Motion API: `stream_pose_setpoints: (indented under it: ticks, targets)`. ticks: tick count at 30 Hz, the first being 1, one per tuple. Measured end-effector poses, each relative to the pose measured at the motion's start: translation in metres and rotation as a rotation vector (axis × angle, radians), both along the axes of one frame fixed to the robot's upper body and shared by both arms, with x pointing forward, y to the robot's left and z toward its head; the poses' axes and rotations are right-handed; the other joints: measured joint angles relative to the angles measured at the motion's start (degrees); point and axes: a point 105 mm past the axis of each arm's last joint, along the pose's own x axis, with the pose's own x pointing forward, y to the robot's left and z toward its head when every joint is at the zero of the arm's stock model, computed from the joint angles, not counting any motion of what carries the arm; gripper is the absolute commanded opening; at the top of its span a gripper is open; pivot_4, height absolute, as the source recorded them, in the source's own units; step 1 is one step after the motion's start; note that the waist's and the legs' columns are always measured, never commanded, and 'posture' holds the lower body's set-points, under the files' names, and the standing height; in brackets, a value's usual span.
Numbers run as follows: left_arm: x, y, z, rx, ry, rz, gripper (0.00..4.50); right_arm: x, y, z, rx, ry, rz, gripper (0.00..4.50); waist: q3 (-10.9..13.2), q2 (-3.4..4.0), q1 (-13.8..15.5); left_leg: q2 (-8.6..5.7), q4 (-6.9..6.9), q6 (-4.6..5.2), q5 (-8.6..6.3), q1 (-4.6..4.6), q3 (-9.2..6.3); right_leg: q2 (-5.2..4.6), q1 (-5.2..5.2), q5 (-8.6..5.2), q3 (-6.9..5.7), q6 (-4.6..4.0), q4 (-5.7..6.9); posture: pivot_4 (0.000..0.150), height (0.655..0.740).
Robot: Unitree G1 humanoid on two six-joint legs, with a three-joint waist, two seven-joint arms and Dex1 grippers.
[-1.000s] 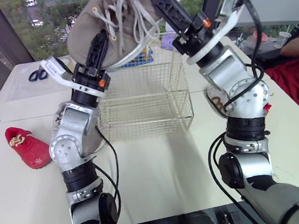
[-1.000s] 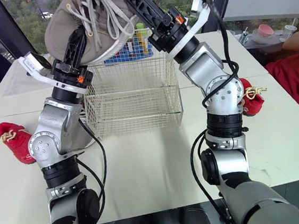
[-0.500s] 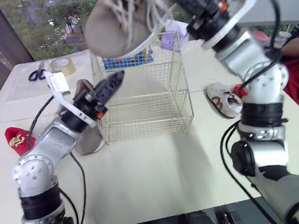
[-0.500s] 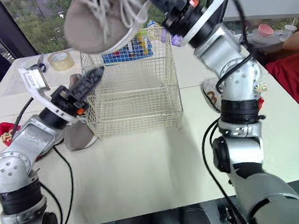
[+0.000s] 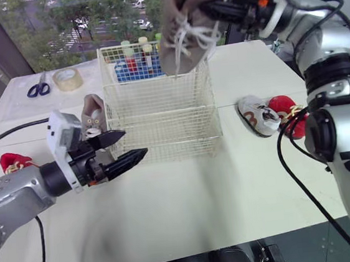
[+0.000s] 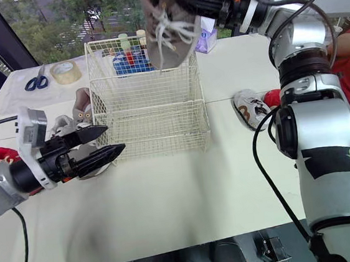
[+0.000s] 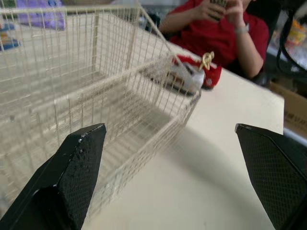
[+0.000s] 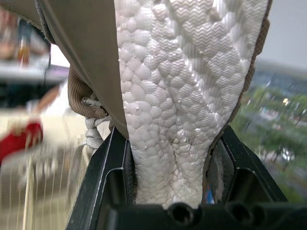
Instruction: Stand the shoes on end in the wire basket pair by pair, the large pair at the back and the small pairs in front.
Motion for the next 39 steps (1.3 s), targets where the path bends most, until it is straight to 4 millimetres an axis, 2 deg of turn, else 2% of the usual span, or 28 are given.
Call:
stream_pose_setpoints:
  ticks: [3, 8, 14, 18, 26, 30, 33, 35, 37, 39]
  targets:
    - [0.002, 0.002, 0.001, 0.001, -0.016, 0.013, 4.44, 0.003, 0.013, -0.009, -0.096, -0.025, 0.002, 1.52, 0.0, 0.0, -0.1, 0.01, 0.0, -0.15, -0.05, 0.02, -0.01, 0.0, 0.0, 0.0, 0.0, 0.0, 0.04, 0.15, 0.74]
    - [0.005, 0.002, -0.002, -0.001, -0.028, 0.021, 4.44, 0.015, 0.018, -0.03, -0.131, 0.039, -0.046, 1.52, 0.0, 0.0, 0.3, 0.0, -0.01, -0.18, -0.05, 0.02, -0.01, -0.01, 0.01, 0.0, 0.0, -0.01, 0.04, 0.15, 0.74]
    - [0.007, 0.0, -0.007, -0.018, -0.025, 0.033, 4.5, 0.026, 0.015, -0.033, -0.166, 0.056, -0.148, 4.48, 0.0, -0.01, 0.4, 0.01, -0.01, -0.28, 0.0, 0.07, -0.03, -0.01, 0.03, 0.01, 0.01, -0.1, 0.05, 0.15, 0.74]
    - [0.006, -0.001, -0.013, -0.029, -0.008, 0.038, 4.5, 0.03, 0.01, -0.038, -0.184, 0.073, -0.193, 4.48, 0.0, 0.01, 0.4, 0.01, -0.03, -0.28, 0.01, 0.03, -0.03, 0.0, -0.03, 0.03, 0.02, -0.08, 0.06, 0.15, 0.74]
    - [0.011, -0.006, -0.016, -0.026, -0.004, 0.01, 4.5, 0.025, -0.01, -0.022, -0.145, 0.046, -0.211, 4.48, 0.0, -0.01, 0.4, 0.0, -0.03, -0.27, 0.02, 0.06, -0.03, 0.02, 0.03, 0.04, 0.01, -0.06, 0.05, 0.15, 0.74]
    - [0.017, 0.001, -0.014, -0.044, -0.002, 0.033, 4.5, 0.02, -0.032, -0.016, -0.157, 0.031, -0.242, 4.48, 0.0, 0.0, 0.6, 0.0, -0.03, -0.25, 0.02, 0.05, -0.03, 0.02, 0.03, 0.04, 0.01, -0.06, 0.05, 0.15, 0.74]
    - [0.028, 0.022, 0.001, -0.092, -0.032, 0.141, 4.5, 0.015, -0.067, -0.013, -0.138, 0.023, -0.319, 4.48, 0.0, -0.01, 0.9, 0.0, -0.01, -0.26, 0.02, 0.05, -0.06, -0.01, 0.06, 0.03, 0.0, -0.06, 0.01, 0.15, 0.74]
    - [0.038, 0.042, 0.018, -0.109, -0.085, 0.254, 4.5, 0.011, -0.088, -0.014, -0.126, 0.025, -0.355, 4.48, 0.0, -0.01, 0.6, 0.0, 0.0, -0.26, 0.02, 0.07, -0.05, -0.01, 0.06, 0.04, 0.0, -0.06, 0.03, 0.15, 0.74]
    - [0.048, 0.06, 0.032, -0.099, -0.135, 0.376, 4.5, 0.005, -0.097, -0.013, -0.121, 0.021, -0.353, 4.48, 0.0, 0.01, 0.6, 0.0, 0.0, -0.24, 0.03, 0.09, -0.05, 0.0, 0.08, 0.04, 0.0, -0.06, 0.06, 0.15, 0.74]
    - [0.058, 0.079, 0.042, -0.096, -0.152, 0.486, 4.5, -0.003, -0.098, -0.009, -0.114, 0.024, -0.306, 4.48, 0.0, 0.04, 0.3, 0.03, -0.02, -0.11, 0.1, 0.12, -0.02, 0.02, 0.08, 0.04, 0.01, -0.05, 0.09, 0.15, 0.74]
